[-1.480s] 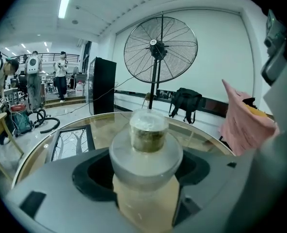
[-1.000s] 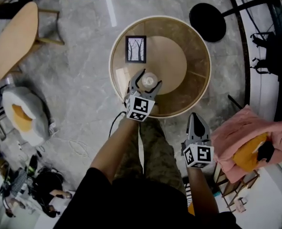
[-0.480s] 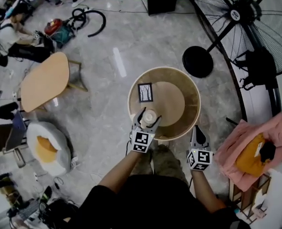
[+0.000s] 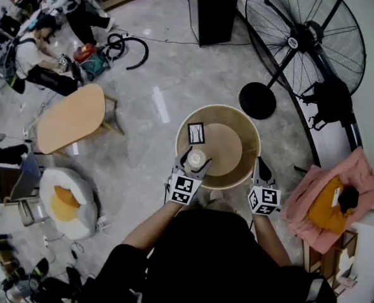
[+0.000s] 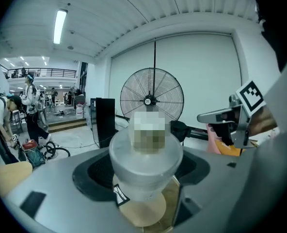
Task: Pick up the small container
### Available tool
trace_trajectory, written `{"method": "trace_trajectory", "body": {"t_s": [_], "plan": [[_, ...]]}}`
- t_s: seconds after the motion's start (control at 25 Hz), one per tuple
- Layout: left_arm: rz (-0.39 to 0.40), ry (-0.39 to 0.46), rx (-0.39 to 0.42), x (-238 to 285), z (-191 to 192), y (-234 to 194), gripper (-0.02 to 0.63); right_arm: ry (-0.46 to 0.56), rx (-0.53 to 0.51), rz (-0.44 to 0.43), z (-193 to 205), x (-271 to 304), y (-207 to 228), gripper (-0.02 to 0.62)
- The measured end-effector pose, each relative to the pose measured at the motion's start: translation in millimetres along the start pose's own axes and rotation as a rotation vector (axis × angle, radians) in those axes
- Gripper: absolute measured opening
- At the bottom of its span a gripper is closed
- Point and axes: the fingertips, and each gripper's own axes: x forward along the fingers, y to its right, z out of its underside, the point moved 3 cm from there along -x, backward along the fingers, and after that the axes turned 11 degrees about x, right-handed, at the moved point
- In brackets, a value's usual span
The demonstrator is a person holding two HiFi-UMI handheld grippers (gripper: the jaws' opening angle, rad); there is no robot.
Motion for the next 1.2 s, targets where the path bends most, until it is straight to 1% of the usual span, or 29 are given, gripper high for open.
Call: {"method": "trace_trajectory", "body": {"t_s": [0.2,0.36,0.64,0.76,1.0,1.2], "plan": [[-0.021,0.034,-0.025,-26.6,-9.9,-5.5,0.345,0.039,-0.023,0.012,-7.1,-4.5,-16.5,0.021],[-0.041,0.073,-0.026,-48.7,-13.8,-12.8,0.345,0.061,-0.043,0.016,-11.1,-13.9,-29.8,0.021],[-0.088,0.076,-0.069,-35.8,-25.7,-25.6,0.345,0.055,-0.07,0.013,-26.4,-1.7,-14.0,0.021],[-0.09,0.071,-0.047,-28.7,-32.8,-23.5,0.345,0.045,-0.08,0.01,-29.4,2.5,-7.3,0.021],[-0.097,0.082,-0.049,-50.3,-33.5,-30.8,0.345,0.046,-0.108,-0.013,-24.8,-8.4,-37.2,0.021],[-0.105,0.058,-0.026,-34.0,-33.3,-25.3,0.345,0.04,-0.1,-0.016,-25.7,-1.0,-21.3,0.021]]}}
